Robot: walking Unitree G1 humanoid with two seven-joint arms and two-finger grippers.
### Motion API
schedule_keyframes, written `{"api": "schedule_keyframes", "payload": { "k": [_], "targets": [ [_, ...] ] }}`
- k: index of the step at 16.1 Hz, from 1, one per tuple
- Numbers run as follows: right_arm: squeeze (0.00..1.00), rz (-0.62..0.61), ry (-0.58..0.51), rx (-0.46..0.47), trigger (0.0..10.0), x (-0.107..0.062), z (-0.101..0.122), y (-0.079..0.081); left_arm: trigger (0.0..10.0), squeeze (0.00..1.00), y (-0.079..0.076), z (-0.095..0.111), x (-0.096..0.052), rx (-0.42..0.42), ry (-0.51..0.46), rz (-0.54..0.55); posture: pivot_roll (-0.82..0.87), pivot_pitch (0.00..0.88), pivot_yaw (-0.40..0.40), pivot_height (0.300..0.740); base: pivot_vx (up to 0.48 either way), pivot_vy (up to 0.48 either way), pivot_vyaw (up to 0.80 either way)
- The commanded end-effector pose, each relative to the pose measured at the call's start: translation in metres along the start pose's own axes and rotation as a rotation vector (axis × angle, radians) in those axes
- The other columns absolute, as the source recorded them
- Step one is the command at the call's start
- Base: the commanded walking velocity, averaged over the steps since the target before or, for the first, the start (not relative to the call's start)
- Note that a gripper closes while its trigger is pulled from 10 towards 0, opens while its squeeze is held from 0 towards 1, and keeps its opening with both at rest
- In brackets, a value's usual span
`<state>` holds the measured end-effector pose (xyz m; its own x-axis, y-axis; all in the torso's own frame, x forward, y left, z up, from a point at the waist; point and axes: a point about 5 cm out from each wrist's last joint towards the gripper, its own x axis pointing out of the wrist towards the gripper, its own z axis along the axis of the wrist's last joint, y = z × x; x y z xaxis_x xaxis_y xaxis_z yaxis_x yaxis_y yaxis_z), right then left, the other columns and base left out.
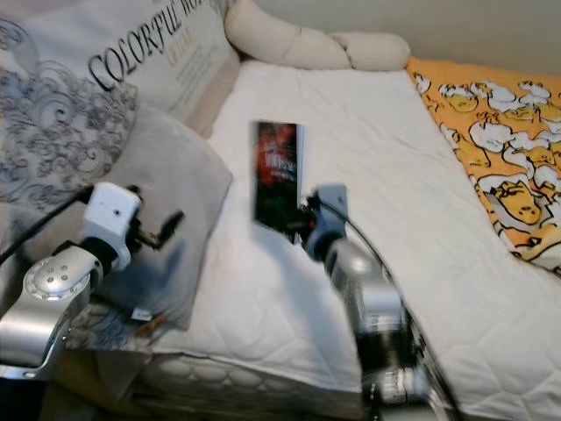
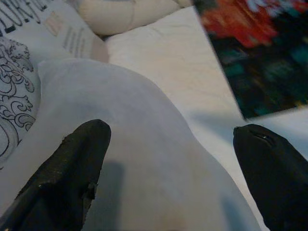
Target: Clean up the room
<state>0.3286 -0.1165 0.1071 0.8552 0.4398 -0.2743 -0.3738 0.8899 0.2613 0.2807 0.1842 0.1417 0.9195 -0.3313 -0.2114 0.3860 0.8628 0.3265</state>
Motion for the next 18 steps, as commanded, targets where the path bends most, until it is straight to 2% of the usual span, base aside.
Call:
{"api": "schedule_keyframes", "payload": {
  "k": [1, 3, 4, 6, 8, 9, 11, 12, 15, 16, 17, 18],
  "targets": [
    [0.0, 0.038, 0.005, 0.053, 10.0, 0.002, 0.009, -0.002, 10.0, 0.0, -0.001, 0.005, -0.001, 0.019, -0.004, -0.058, 0.0, 0.0, -0.023, 0.74, 0.0, 0.0, 0.0],
    [0.0, 0.092, 0.059, 0.117, 10.0, 0.01, 0.012, -0.005, 10.0, 0.0, -0.003, 0.005, -0.008, 0.044, 0.017, -0.152, 0.0, 0.0, -0.02, 0.74, 0.0, 0.0, 0.0],
    [0.0, 0.142, 0.128, 0.141, 10.0, 0.016, 0.012, -0.005, 10.0, 0.0, -0.005, 0.005, -0.016, 0.063, 0.04, -0.243, 0.02, 0.0, -0.021, 0.74, 0.0, 0.0, 0.0],
    [0.0, 0.173, 0.203, 0.16, 10.0, 0.021, 0.009, -0.005, 10.0, 0.0, -0.008, 0.003, -0.023, 0.065, 0.071, -0.321, 0.03, 0.0, -0.021, 0.74, 0.0, 0.0, 0.0],
    [0.0, 0.17, 0.259, 0.241, 10.0, 0.025, 0.005, -0.009, 10.0, 0.0, -0.013, -0.001, -0.033, 0.062, 0.112, -0.409, 0.04, 0.0, -0.014, 0.74, 0.0, 0.0, 0.0],
    [0.0, 0.177, 0.306, 0.331, 10.0, 0.026, -0.002, -0.012, 10.0, 0.0, -0.018, -0.003, -0.041, 0.052, 0.141, -0.471, 0.04, 0.0, -0.01, 0.74, 0.0, 0.0, 0.0],
    [0.0, 0.182, 0.344, 0.369, 10.0, 0.026, -0.009, -0.013, 10.0, 0.0, -0.019, -0.003, -0.045, 0.048, 0.155, -0.497, 0.05, 0.0, -0.008, 0.74, 0.0, 0.0, 0.0],
    [0.0, 0.148, 0.385, 0.396, 10.0, 0.024, -0.021, -0.016, 10.0, 0.0, -0.021, -0.001, -0.047, 0.043, 0.168, -0.527, 0.06, 0.0, -0.006, 0.74, 0.0, 0.0, 0.0],
    [0.0, 0.084, 0.433, 0.38, 10.0, 0.021, -0.037, -0.02, 10.0, 0.0, -0.025, -0.001, -0.052, 0.036, 0.19, -0.574, 0.08, 0.0, -0.002, 0.74, 0.0, 0.0, 0.0],
    [0.0, 0.042, 0.455, 0.314, 10.0, 0.02, -0.046, -0.022, 10.0, 0.0, -0.027, -0.003, -0.055, 0.029, 0.211, -0.599, 0.08, 0.0, 0.0, 0.74, 0.0, 0.0, 0.0],
    [0.0, 0.019, 0.458, 0.287, 10.0, 0.02, -0.049, -0.024, 10.0, 0.0, -0.028, -0.003, -0.055, 0.024, 0.216, -0.602, 0.09, 0.0, 0.002, 0.74, 0.0, 0.0, 0.0],
    [0.09, -0.019, 0.461, 0.249, 10.0, 0.019, -0.053, -0.027, 10.0, 0.0, -0.029, -0.004, -0.056, 0.016, 0.221, -0.602, 0.09, 0.0, 0.002, 0.74, 0.0, 0.0, 0.0]
  ]
}}
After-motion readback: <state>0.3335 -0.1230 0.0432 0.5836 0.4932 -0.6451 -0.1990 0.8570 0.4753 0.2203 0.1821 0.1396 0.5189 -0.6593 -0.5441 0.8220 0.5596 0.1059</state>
